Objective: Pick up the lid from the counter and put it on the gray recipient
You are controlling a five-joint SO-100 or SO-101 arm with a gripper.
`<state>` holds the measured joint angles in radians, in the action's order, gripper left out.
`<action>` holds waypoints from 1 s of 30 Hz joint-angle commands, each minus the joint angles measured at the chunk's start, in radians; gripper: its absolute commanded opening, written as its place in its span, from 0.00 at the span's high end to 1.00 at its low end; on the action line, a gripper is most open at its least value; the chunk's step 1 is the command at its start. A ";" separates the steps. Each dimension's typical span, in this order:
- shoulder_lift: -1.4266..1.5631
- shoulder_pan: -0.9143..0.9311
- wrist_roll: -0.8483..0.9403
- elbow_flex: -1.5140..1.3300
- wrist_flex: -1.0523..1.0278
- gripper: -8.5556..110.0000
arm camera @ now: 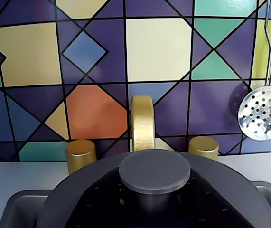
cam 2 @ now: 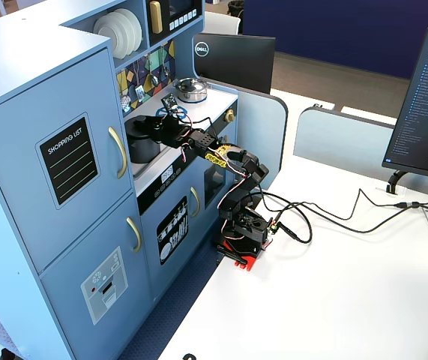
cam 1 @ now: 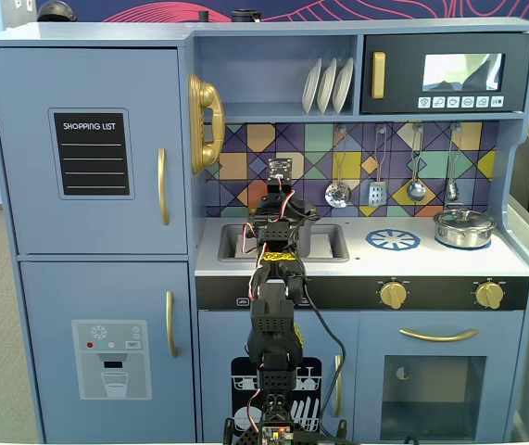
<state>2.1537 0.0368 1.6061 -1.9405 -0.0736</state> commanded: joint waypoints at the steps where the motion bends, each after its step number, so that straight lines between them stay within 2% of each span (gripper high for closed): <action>1: 0.028 -0.011 0.011 0.017 0.023 0.93; 21: -0.081 0.009 0.002 0.014 0.094 0.93; 25: -0.081 0.003 0.046 0.009 0.081 0.93; 28: -0.061 0.014 0.104 0.011 0.011 0.80; 30: -0.049 0.018 0.166 0.009 -0.014 0.77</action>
<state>2.0693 0.0368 1.6889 -1.9390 -0.0598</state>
